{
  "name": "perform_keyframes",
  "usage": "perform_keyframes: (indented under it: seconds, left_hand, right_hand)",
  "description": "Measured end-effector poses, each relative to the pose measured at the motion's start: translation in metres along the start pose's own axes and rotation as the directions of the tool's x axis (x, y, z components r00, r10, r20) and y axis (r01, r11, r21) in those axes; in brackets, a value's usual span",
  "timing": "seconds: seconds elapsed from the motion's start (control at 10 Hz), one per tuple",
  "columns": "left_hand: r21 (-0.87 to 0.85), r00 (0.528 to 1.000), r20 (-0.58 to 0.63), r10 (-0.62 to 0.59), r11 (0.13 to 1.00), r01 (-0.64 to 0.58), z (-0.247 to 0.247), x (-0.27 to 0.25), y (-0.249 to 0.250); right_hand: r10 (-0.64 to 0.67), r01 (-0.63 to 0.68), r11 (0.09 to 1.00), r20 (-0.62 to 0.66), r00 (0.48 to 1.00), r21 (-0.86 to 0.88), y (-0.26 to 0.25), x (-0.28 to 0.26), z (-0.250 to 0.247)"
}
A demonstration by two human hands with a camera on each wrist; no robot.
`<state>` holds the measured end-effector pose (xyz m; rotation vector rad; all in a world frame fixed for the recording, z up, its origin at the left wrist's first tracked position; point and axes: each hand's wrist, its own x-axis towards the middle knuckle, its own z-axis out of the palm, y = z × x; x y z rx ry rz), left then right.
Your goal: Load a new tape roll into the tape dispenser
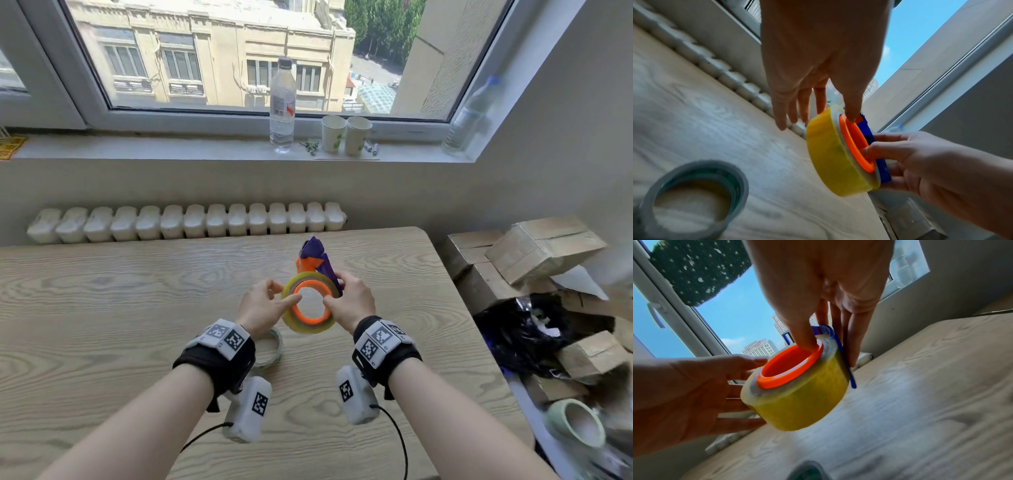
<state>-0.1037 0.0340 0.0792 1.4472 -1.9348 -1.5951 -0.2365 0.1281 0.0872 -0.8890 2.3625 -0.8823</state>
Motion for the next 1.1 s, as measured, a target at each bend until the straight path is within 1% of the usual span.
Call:
perform_keyframes:
  seconds: [0.1,0.2,0.3,0.4,0.6,0.7,0.9,1.0,1.1]
  left_hand:
    - [0.051,0.996,0.068,-0.066,0.997,0.062,0.024,0.009,-0.026]
    - [0.084,0.989,0.08,-0.125,0.989,0.119,0.042,0.009,-0.038]
    - [0.179,0.983,0.048,-0.176,0.97,0.165,0.055,0.004,-0.041]
    - [0.201,0.983,0.044,-0.179,0.965,0.166,0.069,0.004,-0.051]
    - [0.203,0.982,0.106,-0.155,0.97,0.131,0.082,0.006,-0.072]
    - [0.191,0.964,0.182,-0.192,0.969,0.157,0.086,0.008,-0.079]
    - [0.167,0.939,0.239,-0.247,0.963,0.21,0.092,0.001,-0.082]
    - [0.155,0.941,0.241,-0.238,0.966,0.205,0.094,0.0,-0.082]
    - [0.174,0.941,0.269,-0.206,0.971,0.163,0.092,-0.001,-0.079]
  right_hand:
    - [0.087,-0.085,0.994,0.023,0.996,-0.073,0.025,-0.002,0.004]
    - [0.158,-0.152,0.982,0.046,0.986,-0.111,0.049,-0.001,0.012]
    - [0.21,-0.2,0.971,0.074,0.975,-0.13,0.07,0.001,0.022]
    - [0.23,-0.215,0.966,0.097,0.968,-0.145,0.087,0.003,0.027]
    - [0.254,-0.229,0.959,0.148,0.956,-0.165,0.108,0.001,0.039]
    - [0.265,-0.235,0.954,0.158,0.951,-0.184,0.117,0.0,0.043]
    - [0.248,-0.215,0.959,0.177,0.953,-0.187,0.124,-0.001,0.052]
    - [0.232,-0.199,0.965,0.204,0.951,-0.17,0.126,0.001,0.052]
    - [0.241,-0.215,0.968,0.247,0.939,-0.127,0.128,0.001,0.049]
